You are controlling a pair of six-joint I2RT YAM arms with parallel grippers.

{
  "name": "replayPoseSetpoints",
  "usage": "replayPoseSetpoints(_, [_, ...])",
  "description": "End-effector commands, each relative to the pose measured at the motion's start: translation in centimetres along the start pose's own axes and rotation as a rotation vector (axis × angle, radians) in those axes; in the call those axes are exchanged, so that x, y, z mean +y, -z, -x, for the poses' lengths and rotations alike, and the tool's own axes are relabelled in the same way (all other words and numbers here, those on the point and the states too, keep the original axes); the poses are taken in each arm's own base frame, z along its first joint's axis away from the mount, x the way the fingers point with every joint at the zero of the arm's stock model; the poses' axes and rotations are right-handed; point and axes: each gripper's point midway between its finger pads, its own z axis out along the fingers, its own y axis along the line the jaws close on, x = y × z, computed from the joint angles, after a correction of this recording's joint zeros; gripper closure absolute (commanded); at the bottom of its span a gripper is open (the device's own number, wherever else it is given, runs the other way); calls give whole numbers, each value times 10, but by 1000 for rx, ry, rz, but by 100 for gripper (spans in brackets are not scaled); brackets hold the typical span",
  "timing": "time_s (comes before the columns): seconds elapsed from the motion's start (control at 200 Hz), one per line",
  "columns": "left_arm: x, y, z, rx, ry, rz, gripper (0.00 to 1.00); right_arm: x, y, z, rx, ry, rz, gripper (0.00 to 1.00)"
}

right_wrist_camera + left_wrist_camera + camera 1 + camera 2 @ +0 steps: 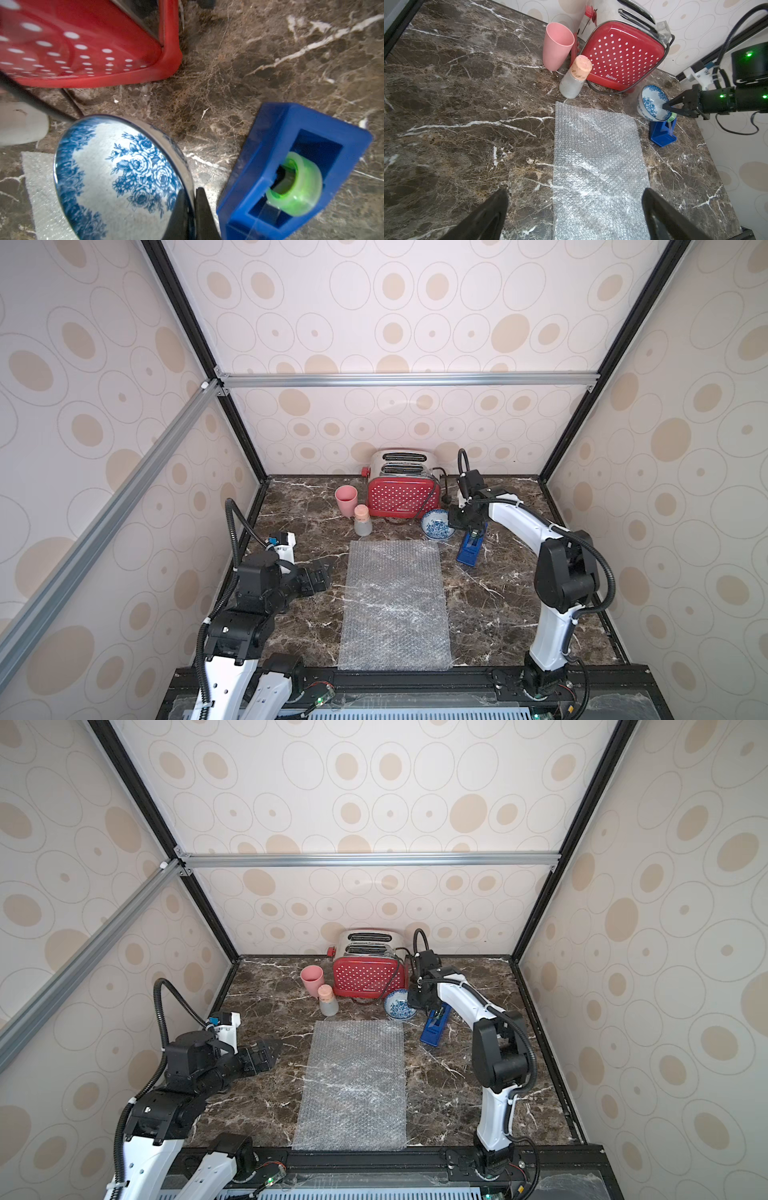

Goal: Wrap bowls in bubble wrap
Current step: Pick up the bowl from the center of the board, then place the bowl on the bubble wrap.

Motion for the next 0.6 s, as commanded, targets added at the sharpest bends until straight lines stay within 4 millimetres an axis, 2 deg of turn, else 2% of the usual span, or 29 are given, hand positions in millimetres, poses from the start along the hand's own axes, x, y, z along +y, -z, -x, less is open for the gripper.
replayPoseSetpoints(0.0, [2,1,-1,1,-2,13,1,11,22,-2,-33,-1,65,100])
replayPoseSetpoints(0.095, [2,1,-1,1,-2,13,1,22,33,-11,-35,17,100,100])
replayPoseSetpoints(0.2, [3,1,-2,1,-1,16,1,48,38,-32,-4,65,155,100])
replayPoseSetpoints(0.461, [3,2,-1,-6,-1,18,1,112,21,-115,142,193,261,100])
replayPoseSetpoints(0.591, [4,1,-2,0,0,18,1,132,11,-148,203,245,285,100])
